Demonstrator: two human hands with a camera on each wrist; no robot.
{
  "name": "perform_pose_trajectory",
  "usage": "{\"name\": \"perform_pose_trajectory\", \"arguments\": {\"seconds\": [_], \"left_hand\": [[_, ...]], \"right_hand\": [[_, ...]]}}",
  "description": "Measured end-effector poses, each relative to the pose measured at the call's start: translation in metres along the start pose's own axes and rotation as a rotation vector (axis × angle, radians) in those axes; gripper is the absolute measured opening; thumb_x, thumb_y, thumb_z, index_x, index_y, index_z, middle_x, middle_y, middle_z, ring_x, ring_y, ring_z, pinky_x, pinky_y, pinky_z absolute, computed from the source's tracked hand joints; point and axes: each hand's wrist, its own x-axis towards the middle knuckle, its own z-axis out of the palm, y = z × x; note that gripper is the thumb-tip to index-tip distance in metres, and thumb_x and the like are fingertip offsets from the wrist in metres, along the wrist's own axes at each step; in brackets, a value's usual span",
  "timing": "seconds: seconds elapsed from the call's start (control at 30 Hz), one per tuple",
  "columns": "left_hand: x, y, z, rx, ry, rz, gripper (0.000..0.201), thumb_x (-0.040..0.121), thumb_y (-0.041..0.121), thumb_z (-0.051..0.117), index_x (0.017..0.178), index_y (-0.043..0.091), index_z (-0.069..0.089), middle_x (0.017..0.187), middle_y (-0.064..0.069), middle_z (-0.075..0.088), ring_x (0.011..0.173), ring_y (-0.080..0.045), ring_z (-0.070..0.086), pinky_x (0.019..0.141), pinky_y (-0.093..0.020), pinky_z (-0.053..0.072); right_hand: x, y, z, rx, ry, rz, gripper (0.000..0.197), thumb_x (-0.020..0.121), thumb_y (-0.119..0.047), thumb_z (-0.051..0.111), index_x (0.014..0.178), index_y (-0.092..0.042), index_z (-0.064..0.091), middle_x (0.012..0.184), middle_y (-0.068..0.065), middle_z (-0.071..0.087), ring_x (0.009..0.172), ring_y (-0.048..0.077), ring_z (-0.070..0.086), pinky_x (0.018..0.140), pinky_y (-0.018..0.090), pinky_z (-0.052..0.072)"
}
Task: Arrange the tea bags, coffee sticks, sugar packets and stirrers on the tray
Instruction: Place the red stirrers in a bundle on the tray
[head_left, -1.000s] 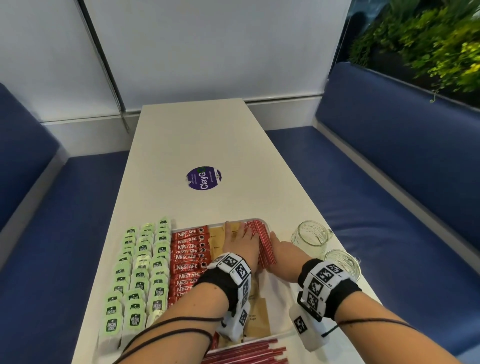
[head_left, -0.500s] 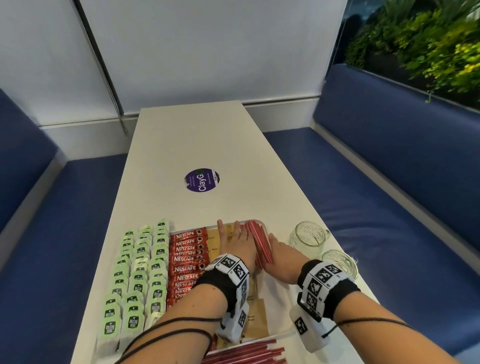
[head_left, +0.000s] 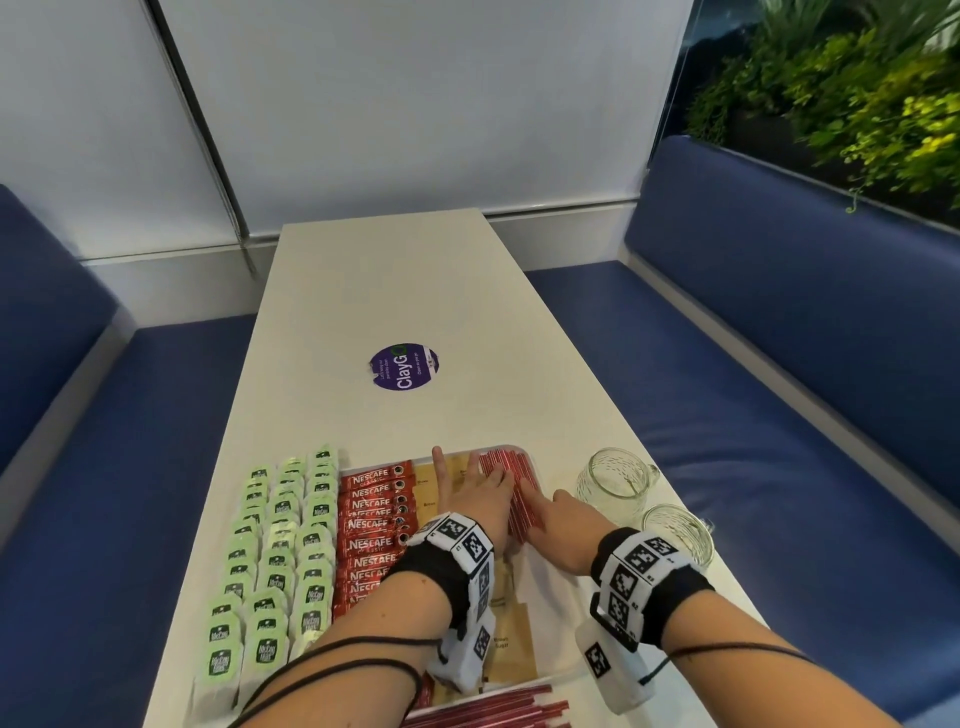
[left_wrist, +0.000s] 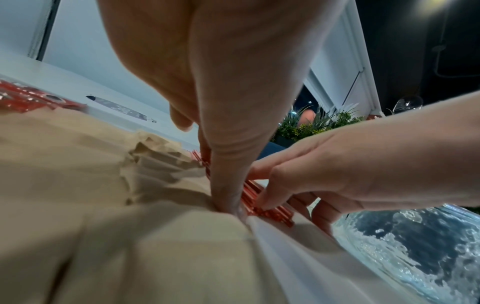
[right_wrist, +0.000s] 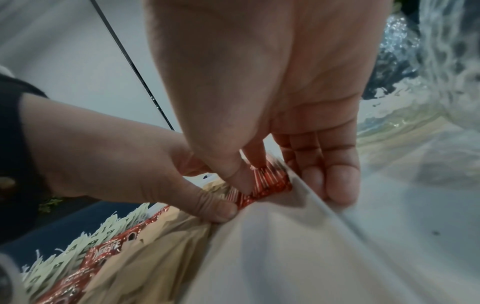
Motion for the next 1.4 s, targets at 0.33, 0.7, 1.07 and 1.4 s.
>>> {"name": "perform_pose_trajectory", "arguments": {"seconds": [0.33, 0.7, 1.07, 1.4], "left_hand": [[0.001, 0.000, -0.006, -0.004, 0.056, 0.020, 0.095, 0.088, 0.054, 0.056, 0.157, 0.015, 0.006, 0.165, -0.004, 0.009, 0.152, -0.029, -0.006, 0.092, -0.071, -0.031], [-0.087, -0.033, -0.004, -0.173, 0.189, 0.019, 0.056, 0.091, 0.048, 0.055, 0.143, 0.029, 0.045, 0.159, -0.002, 0.029, 0.151, -0.023, 0.013, 0.109, -0.066, -0.019], [-0.185, -0.010, 0.045, -0.191, 0.169, 0.122, 0.019, 0.095, 0.034, 0.059, 0.108, 0.037, 0.072, 0.102, 0.012, 0.054, 0.109, -0.012, 0.049, 0.108, -0.040, 0.026], [-0.200, 0.001, 0.067, -0.098, 0.137, 0.065, 0.036, 0.096, 0.031, 0.051, 0.131, 0.038, 0.059, 0.119, 0.001, 0.059, 0.117, -0.021, 0.049, 0.107, -0.044, 0.030]], "right_hand": [[0.005, 0.007, 0.005, 0.092, 0.046, -0.025, 0.084, 0.095, -0.022, 0.042, 0.151, -0.029, -0.020, 0.118, 0.023, 0.054, 0.101, 0.037, 0.061, 0.092, 0.041, 0.048], [-0.054, -0.008, 0.002, -0.012, 0.164, -0.087, 0.060, 0.092, -0.023, 0.051, 0.148, -0.018, 0.029, 0.126, 0.011, 0.042, 0.105, 0.030, 0.056, 0.093, 0.036, 0.047], [-0.142, -0.024, 0.056, -0.094, 0.195, -0.336, 0.022, 0.089, -0.035, 0.055, 0.098, -0.039, 0.075, 0.097, -0.004, 0.050, 0.089, 0.015, 0.052, 0.076, 0.031, 0.043], [-0.161, -0.027, 0.071, -0.185, 0.137, -0.260, 0.037, 0.091, -0.035, 0.047, 0.125, -0.044, 0.060, 0.108, 0.000, 0.051, 0.095, 0.020, 0.052, 0.081, 0.031, 0.036]]}}
